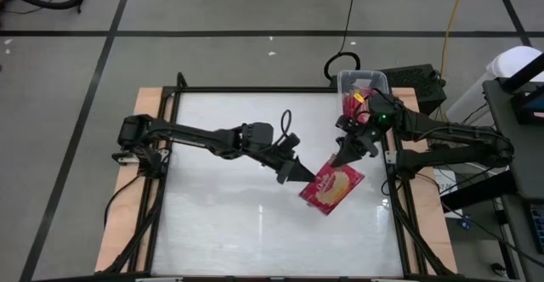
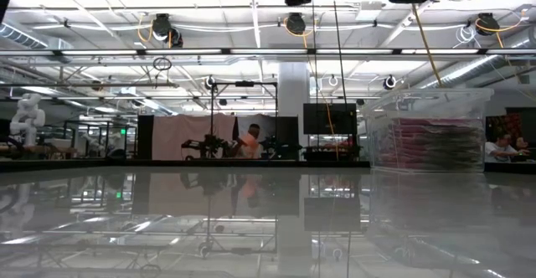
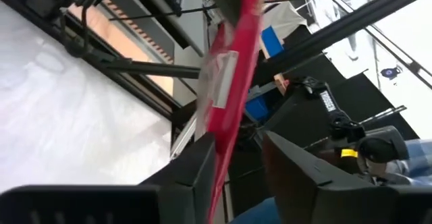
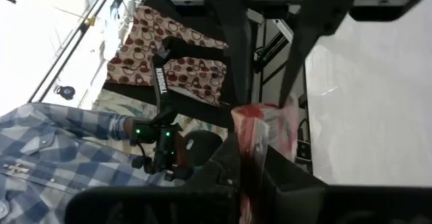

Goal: Sort popcorn bags into baskets
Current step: Put the red popcorn bag into the transparent container

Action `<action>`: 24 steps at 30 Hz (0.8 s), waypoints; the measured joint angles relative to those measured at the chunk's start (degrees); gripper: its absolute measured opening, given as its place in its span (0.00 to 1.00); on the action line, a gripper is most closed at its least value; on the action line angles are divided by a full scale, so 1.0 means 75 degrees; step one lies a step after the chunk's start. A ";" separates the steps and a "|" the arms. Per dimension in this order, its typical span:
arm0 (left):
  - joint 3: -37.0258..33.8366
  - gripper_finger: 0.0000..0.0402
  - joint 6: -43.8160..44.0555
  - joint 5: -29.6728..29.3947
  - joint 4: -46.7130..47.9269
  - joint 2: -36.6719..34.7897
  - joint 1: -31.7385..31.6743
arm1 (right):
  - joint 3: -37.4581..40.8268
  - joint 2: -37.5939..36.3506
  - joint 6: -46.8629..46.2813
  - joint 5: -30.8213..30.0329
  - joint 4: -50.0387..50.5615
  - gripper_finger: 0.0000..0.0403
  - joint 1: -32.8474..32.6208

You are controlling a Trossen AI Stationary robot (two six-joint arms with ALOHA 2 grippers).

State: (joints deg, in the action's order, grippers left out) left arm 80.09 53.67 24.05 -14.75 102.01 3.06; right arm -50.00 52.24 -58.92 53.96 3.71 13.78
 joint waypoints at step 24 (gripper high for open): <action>0.0000 0.49 -0.1553 -0.0384 -0.0178 0.0185 -0.0587 | 0.0003 0.0141 -0.0540 -0.1214 -0.0295 0.00 0.0003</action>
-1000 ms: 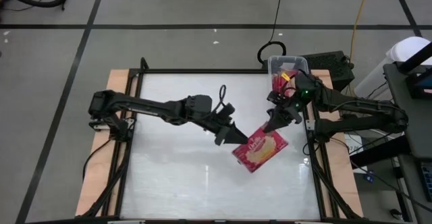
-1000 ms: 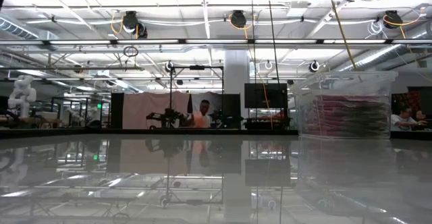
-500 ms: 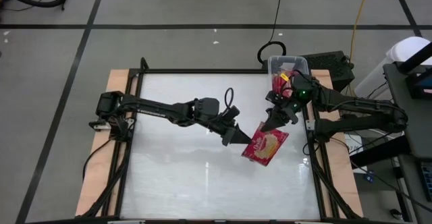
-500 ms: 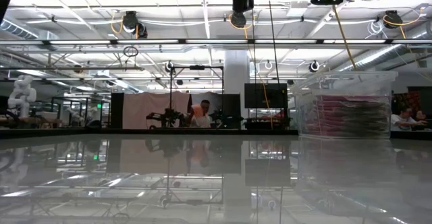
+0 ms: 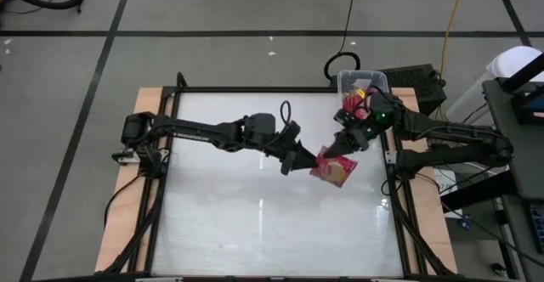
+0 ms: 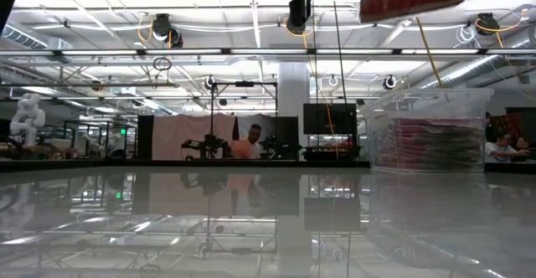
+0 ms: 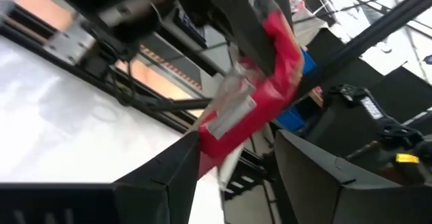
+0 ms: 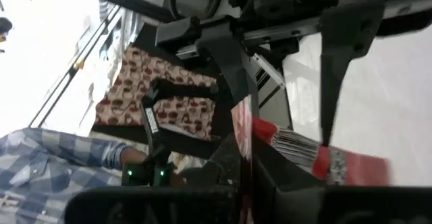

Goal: Sort popcorn bags into baskets
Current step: Put the red popcorn bag into the transparent container

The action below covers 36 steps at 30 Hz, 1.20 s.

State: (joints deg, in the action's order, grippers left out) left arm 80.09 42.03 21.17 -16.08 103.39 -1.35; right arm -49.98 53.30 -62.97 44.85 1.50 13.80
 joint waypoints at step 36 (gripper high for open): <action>0.0003 0.09 -0.0102 0.3046 0.0670 -0.0242 -0.1411 | 0.0000 -0.0046 0.0166 -0.3440 -0.0313 0.06 0.0003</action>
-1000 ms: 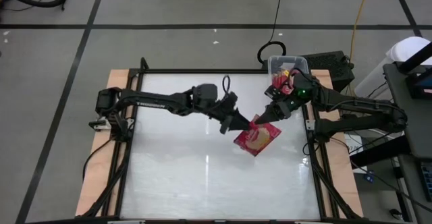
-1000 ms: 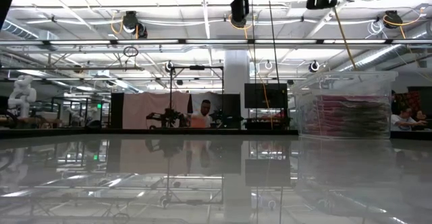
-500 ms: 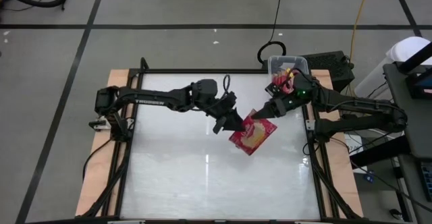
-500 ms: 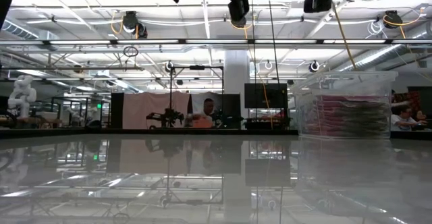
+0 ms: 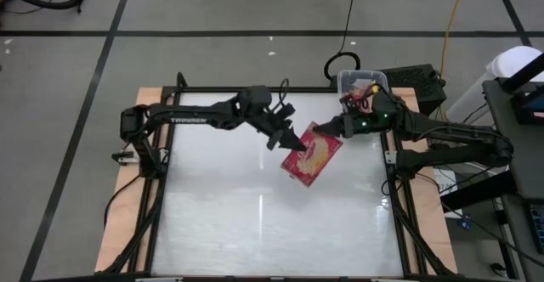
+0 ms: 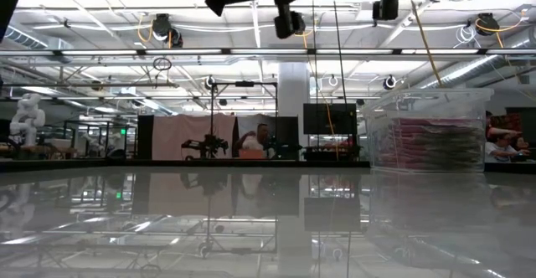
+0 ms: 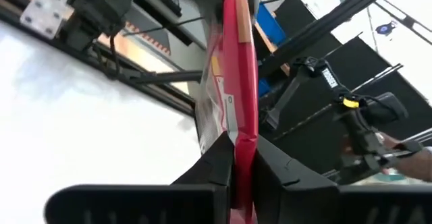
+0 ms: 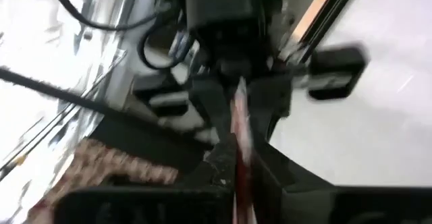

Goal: Sort popcorn bags into baskets
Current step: Put the red popcorn bag into the transparent container

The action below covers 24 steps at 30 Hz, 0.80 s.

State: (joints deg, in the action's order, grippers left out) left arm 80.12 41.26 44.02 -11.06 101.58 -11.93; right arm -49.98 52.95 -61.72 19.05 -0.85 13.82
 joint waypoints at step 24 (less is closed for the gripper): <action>-0.0006 0.08 0.0794 -0.1903 0.0988 -0.1190 -0.1623 | 0.0000 -0.0838 0.0785 -0.2716 0.0890 0.39 0.0621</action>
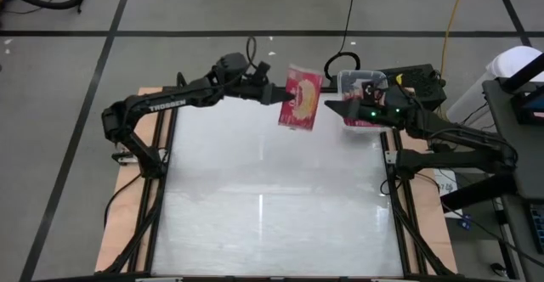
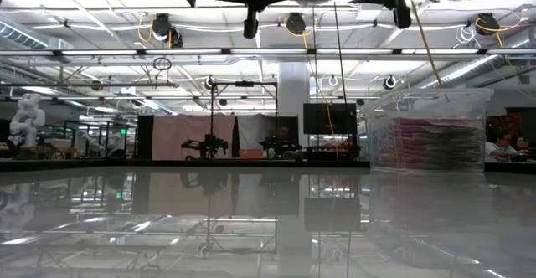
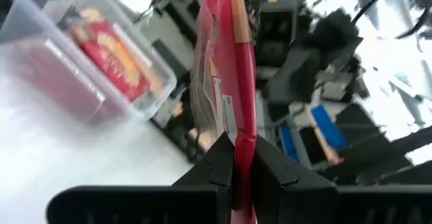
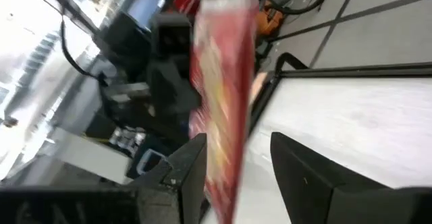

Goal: Sort popcorn bags into baskets
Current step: Put the red popcorn bag into the transparent container

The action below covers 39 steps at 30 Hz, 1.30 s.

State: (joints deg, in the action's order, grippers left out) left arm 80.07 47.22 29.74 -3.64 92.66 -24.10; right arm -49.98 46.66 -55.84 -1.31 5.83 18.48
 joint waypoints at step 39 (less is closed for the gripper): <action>0.0009 0.14 0.0747 -0.2948 -0.1518 0.0767 0.1029 | 0.0015 0.0820 0.0609 0.5411 -0.0847 0.04 0.2917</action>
State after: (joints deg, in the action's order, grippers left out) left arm 80.14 52.82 7.63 -15.03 98.41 -16.38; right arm -49.87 52.82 -51.27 39.27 -0.53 40.36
